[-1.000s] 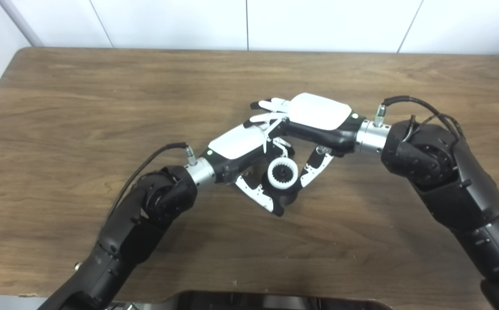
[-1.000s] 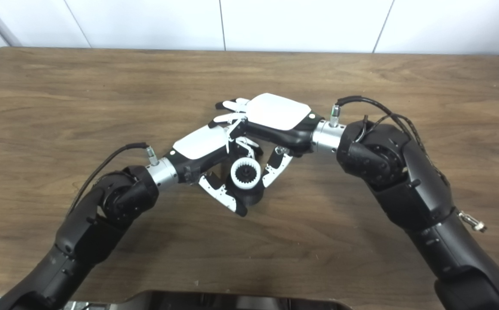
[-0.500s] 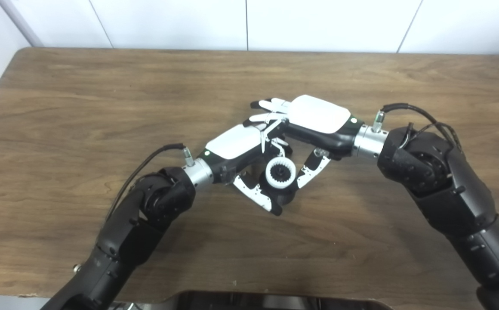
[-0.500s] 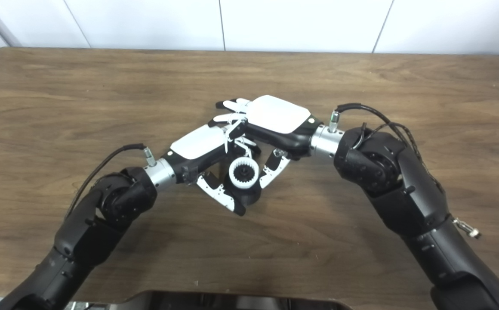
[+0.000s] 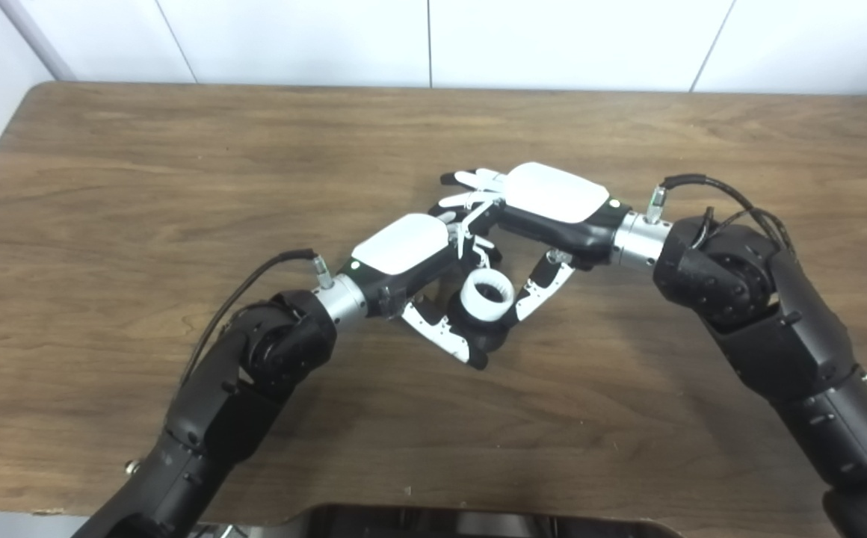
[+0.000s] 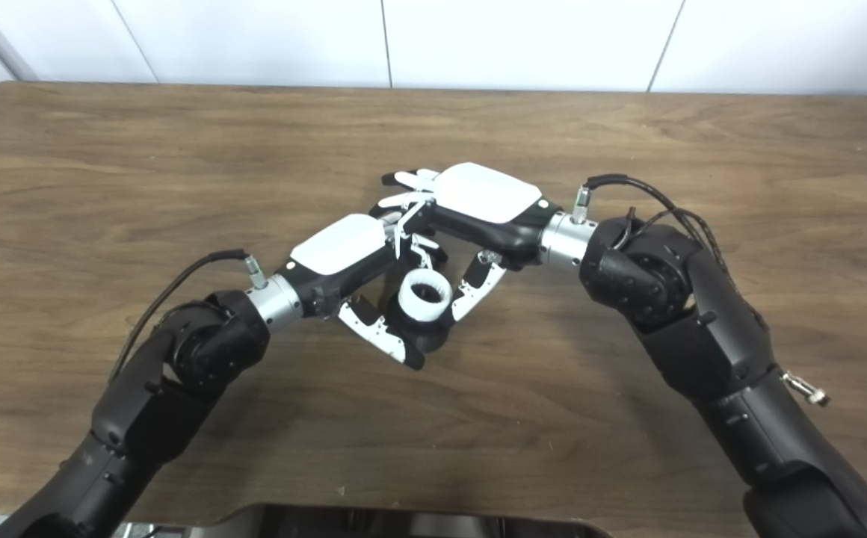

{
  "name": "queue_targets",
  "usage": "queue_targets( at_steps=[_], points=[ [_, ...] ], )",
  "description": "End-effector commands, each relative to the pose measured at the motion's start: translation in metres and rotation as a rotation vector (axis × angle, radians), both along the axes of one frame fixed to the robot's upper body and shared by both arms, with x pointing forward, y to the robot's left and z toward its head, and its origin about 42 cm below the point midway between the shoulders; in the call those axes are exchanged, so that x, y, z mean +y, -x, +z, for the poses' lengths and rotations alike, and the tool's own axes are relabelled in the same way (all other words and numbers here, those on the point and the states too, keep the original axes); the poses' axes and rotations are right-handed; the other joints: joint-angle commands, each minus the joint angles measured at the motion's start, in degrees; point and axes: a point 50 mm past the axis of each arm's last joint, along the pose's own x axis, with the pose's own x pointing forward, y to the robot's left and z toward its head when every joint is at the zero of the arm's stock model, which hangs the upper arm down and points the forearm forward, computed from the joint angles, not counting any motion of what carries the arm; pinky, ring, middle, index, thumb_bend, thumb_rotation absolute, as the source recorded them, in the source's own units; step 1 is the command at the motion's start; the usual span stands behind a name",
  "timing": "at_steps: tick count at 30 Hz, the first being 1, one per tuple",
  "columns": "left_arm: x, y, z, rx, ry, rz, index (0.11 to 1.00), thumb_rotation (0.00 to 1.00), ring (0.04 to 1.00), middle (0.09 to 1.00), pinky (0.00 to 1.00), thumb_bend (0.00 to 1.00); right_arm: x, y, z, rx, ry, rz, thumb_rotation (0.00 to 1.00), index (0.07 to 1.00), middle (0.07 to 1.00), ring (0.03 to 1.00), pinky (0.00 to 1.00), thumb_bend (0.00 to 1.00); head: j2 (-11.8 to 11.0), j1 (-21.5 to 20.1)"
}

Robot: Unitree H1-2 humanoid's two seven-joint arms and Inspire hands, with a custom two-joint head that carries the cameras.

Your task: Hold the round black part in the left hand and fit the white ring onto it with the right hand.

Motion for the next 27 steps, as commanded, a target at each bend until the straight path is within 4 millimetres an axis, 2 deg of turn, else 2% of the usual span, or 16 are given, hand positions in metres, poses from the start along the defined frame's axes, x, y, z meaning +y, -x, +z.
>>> queue_targets(
  at_steps=[1, 8, 19, 27],
  points=[
    [-0.013, 0.002, 0.022, -0.091, 0.07, -0.065, 0.48, 0.06, 0.929, 0.811, 1.0, 0.52, -0.004, -0.013, 0.007, 0.004, 0.029, -0.058, 0.14, 0.48, 0.884, 1.0, 1.0, 0.53, 0.1, 0.0],
    [-0.014, 0.002, 0.022, -0.089, 0.074, -0.056, 0.48, 0.06, 0.933, 0.81, 1.0, 0.52, -0.002, -0.01, 0.005, 0.023, 0.028, -0.055, 0.14, 0.48, 0.878, 1.0, 1.0, 0.53, 0.8, 0.2],
    [-0.017, 0.0, 0.022, -0.074, 0.054, -0.057, 0.48, 0.06, 0.92, 0.804, 1.0, 0.52, 0.007, 0.003, 0.007, 0.031, 0.039, -0.031, 0.15, 0.48, 0.888, 1.0, 1.0, 0.53, 0.7, 0.4],
    [-0.022, -0.002, 0.019, -0.072, 0.054, -0.059, 0.48, 0.06, 0.916, 0.798, 1.0, 0.52, 0.006, 0.005, 0.006, 0.025, 0.044, -0.031, 0.14, 0.479, 0.886, 1.0, 1.0, 0.53, 0.6, -0.1]
  ],
)
